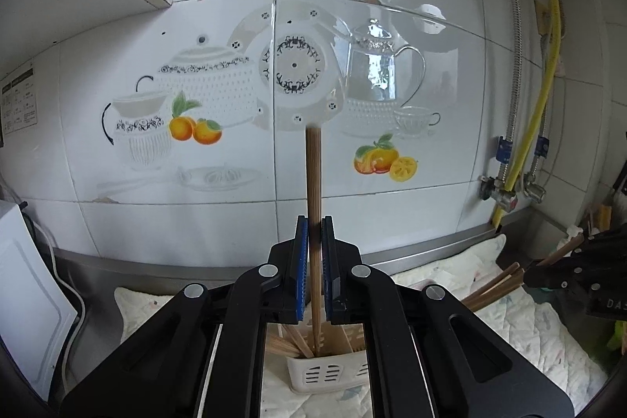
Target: Organize utensils
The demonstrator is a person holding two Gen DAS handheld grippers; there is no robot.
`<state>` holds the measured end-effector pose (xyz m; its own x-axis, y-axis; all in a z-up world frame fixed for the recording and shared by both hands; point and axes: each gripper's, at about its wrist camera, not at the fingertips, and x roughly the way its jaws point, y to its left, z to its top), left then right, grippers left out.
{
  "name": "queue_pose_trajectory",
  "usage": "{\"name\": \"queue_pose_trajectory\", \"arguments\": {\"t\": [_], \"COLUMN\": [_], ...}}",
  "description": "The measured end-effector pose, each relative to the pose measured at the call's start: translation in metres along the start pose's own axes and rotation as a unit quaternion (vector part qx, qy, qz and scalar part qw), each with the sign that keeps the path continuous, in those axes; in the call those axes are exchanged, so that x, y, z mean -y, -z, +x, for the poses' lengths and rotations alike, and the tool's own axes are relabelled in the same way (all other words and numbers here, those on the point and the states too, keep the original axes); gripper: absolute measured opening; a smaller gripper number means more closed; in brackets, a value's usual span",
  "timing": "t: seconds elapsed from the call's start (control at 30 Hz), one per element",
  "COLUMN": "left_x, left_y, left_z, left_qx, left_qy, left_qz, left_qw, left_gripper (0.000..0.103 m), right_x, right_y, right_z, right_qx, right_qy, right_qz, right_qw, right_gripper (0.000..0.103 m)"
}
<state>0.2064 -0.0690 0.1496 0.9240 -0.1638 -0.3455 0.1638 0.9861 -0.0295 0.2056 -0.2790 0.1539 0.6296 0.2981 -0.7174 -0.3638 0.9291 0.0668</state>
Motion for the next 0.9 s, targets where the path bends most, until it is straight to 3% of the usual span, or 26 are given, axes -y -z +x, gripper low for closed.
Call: {"name": "queue_pose_trajectory", "arguments": {"t": [0.23, 0.43, 0.9], "left_x": [0.002, 0.005, 0.009], "left_y": [0.005, 0.005, 0.038], "left_z": [-0.001, -0.02, -0.084], "left_qx": [-0.007, -0.002, -0.007], "left_qy": [0.01, 0.016, 0.012], "left_qz": [0.008, 0.006, 0.016], "left_qw": [0.9999, 0.9998, 0.9998], "left_gripper": [0.009, 0.033, 0.081], "right_x": [0.002, 0.001, -0.021], "right_y": [-0.003, 0.0, 0.06], "right_z": [0.008, -0.005, -0.05], "right_qx": [0.002, 0.019, 0.087], "right_qy": [-0.004, 0.002, 0.027], "right_qz": [0.015, 0.016, 0.025], "right_qw": [1.0, 1.0, 0.996], "right_gripper": [0.007, 0.01, 0.038]}}
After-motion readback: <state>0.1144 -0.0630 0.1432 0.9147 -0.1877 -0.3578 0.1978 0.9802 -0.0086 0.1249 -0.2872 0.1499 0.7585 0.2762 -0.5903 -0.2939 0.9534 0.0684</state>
